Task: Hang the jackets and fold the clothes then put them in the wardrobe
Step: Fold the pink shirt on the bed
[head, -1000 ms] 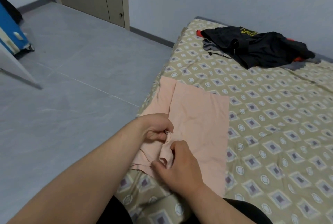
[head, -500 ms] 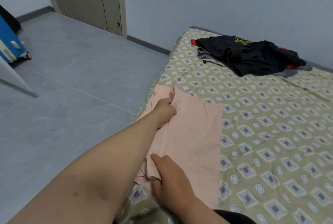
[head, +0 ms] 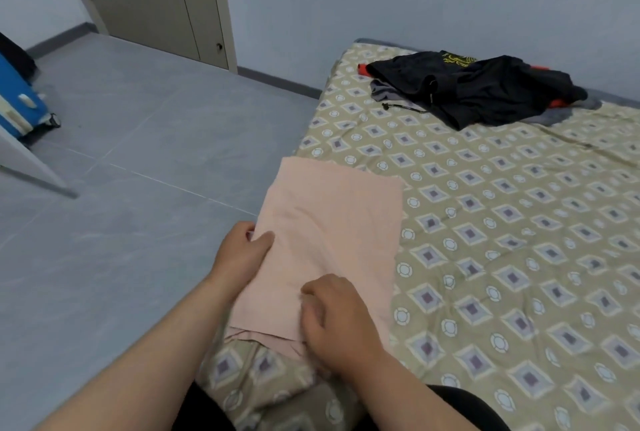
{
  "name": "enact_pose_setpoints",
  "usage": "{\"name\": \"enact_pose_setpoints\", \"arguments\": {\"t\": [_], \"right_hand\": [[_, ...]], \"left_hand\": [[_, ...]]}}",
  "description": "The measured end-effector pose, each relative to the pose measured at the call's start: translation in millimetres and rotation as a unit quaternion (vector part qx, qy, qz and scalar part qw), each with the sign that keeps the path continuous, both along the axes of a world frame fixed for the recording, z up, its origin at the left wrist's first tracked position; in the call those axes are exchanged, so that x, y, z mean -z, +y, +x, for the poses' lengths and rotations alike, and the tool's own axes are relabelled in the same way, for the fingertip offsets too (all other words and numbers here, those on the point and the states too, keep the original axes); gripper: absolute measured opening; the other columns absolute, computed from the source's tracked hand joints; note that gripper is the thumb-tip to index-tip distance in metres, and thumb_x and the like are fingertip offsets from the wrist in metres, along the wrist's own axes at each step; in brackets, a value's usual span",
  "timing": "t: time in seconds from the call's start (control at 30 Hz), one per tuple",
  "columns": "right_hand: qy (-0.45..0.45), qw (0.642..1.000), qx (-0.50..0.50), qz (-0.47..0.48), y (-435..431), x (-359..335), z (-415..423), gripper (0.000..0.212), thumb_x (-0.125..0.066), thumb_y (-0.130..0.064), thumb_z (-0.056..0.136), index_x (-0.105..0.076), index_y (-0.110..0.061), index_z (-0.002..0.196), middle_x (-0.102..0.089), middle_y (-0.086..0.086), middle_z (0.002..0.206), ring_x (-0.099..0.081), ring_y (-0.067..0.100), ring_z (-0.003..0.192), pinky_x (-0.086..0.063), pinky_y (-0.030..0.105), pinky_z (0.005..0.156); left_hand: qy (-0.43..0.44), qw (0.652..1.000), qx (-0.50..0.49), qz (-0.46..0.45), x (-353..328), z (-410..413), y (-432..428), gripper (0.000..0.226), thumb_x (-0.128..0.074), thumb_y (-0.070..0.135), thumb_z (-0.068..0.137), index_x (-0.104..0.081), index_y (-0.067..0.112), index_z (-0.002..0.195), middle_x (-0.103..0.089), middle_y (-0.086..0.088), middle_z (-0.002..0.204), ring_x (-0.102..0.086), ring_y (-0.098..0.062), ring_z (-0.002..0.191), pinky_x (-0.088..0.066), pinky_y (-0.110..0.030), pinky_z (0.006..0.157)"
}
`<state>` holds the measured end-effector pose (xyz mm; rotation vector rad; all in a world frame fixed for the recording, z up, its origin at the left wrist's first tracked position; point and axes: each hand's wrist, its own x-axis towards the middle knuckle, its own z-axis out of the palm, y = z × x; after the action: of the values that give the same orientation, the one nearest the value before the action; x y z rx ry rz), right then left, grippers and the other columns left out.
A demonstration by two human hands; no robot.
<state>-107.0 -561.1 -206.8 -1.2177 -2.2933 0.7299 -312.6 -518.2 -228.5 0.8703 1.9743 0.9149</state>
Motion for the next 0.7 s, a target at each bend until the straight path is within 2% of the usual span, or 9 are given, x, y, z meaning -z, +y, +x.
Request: {"name": "enact_pose_setpoints", "arguments": {"t": [0.07, 0.2, 0.27, 0.33, 0.47, 0.5, 0.57, 0.6, 0.7], "right_hand": [[-0.01, 0.997, 0.059, -0.039, 6.2, -4.4, 9.8, 0.014, -0.058, -0.01, 0.089, -0.07, -0.011, 0.096, -0.065, 0.004, 0.094, -0.058, 0.023, 0.092, -0.043, 0.03, 0.086], [0.018, 0.972, 0.221, -0.076, 10.4, -17.9, 29.2, 0.019, -0.055, -0.006, 0.089, -0.07, -0.014, 0.098, -0.062, -0.003, 0.097, -0.056, 0.016, 0.092, -0.037, 0.023, 0.078], [-0.033, 0.939, 0.306, -0.151, 12.2, -23.8, 44.5, 0.026, -0.048, -0.008, 0.09, -0.064, -0.015, 0.109, -0.057, -0.002, 0.106, -0.053, 0.017, 0.095, -0.037, 0.027, 0.078], [-0.08, 0.892, 0.343, -0.283, 11.7, -26.3, 57.0, 0.025, -0.046, -0.016, 0.093, -0.058, -0.011, 0.115, -0.059, 0.005, 0.114, -0.055, 0.023, 0.099, -0.042, 0.031, 0.08], [0.049, 0.788, 0.374, -0.487, 9.9, -32.7, 57.5, 0.035, -0.068, -0.025, 0.091, -0.062, -0.001, 0.116, -0.068, 0.013, 0.107, -0.066, 0.03, 0.096, -0.055, 0.036, 0.076], [0.048, 0.776, 0.371, -0.507, 9.1, -32.5, 57.2, 0.034, -0.07, -0.022, 0.09, -0.062, 0.0, 0.115, -0.068, 0.015, 0.111, -0.066, 0.032, 0.1, -0.057, 0.041, 0.084], [0.03, 0.769, 0.369, -0.521, 5.5, -34.4, 56.7, 0.024, -0.068, -0.014, 0.091, -0.062, 0.001, 0.109, -0.067, 0.017, 0.11, -0.066, 0.033, 0.103, -0.055, 0.044, 0.094], [0.019, 0.769, 0.366, -0.523, 4.7, -33.5, 57.3, 0.015, -0.067, -0.01, 0.092, -0.061, 0.0, 0.101, -0.066, 0.016, 0.101, -0.066, 0.031, 0.096, -0.055, 0.043, 0.091], [0.01, 0.787, 0.34, -0.515, 2.6, -31.6, 60.5, 0.013, -0.063, -0.006, 0.092, -0.057, -0.008, 0.081, -0.058, 0.01, 0.079, -0.058, 0.023, 0.07, -0.053, 0.035, 0.07]], "left_hand": [[0.031, 0.999, 0.004, -0.026, -3.5, 5.5, -24.6, 0.036, -0.065, 0.049, 0.065, -0.061, 0.023, 0.09, -0.068, 0.005, 0.089, -0.065, -0.016, 0.079, -0.046, -0.029, 0.064], [0.096, 0.992, 0.038, -0.076, -20.2, 7.3, -35.0, 0.037, -0.063, 0.041, 0.063, -0.055, 0.023, 0.094, -0.063, 0.005, 0.092, -0.063, -0.022, 0.085, -0.044, -0.031, 0.066], [0.084, 0.99, 0.032, -0.113, -15.3, 7.9, -50.1, 0.04, -0.069, 0.036, 0.073, -0.056, 0.014, 0.103, -0.064, -0.003, 0.1, -0.063, -0.029, 0.096, -0.048, -0.034, 0.075], [0.004, 0.994, 0.002, -0.112, -5.8, 7.5, -68.7, 0.04, -0.073, 0.027, 0.082, -0.061, 0.003, 0.111, -0.067, -0.009, 0.106, -0.066, -0.03, 0.098, -0.052, -0.036, 0.083], [-0.154, 0.983, -0.025, -0.1, -7.3, -0.1, -82.1, 0.016, -0.06, 0.007, 0.095, -0.063, -0.004, 0.107, -0.066, -0.012, 0.075, -0.058, -0.018, 0.048, -0.046, -0.022, 0.041], [-0.158, 0.982, -0.022, -0.101, -7.3, -0.1, -83.6, 0.017, -0.057, 0.006, 0.096, -0.062, -0.004, 0.108, -0.066, -0.014, 0.078, -0.06, -0.02, 0.051, -0.049, -0.024, 0.042], [-0.135, 0.987, -0.014, -0.083, -6.6, 2.2, -86.5, 0.022, -0.052, 0.004, 0.097, -0.06, -0.004, 0.115, -0.068, -0.019, 0.1, -0.068, -0.033, 0.084, -0.059, -0.039, 0.074], [-0.126, 0.989, -0.016, -0.072, -4.6, 4.1, -86.3, 0.024, -0.049, 0.003, 0.098, -0.06, -0.004, 0.118, -0.067, -0.021, 0.109, -0.066, -0.036, 0.099, -0.054, -0.044, 0.089], [-0.155, 0.986, -0.039, -0.045, -8.9, 10.0, -84.2, 0.026, -0.046, 0.0, 0.097, -0.059, -0.003, 0.119, -0.067, -0.023, 0.111, -0.064, -0.04, 0.105, -0.051, -0.043, 0.089]]}}
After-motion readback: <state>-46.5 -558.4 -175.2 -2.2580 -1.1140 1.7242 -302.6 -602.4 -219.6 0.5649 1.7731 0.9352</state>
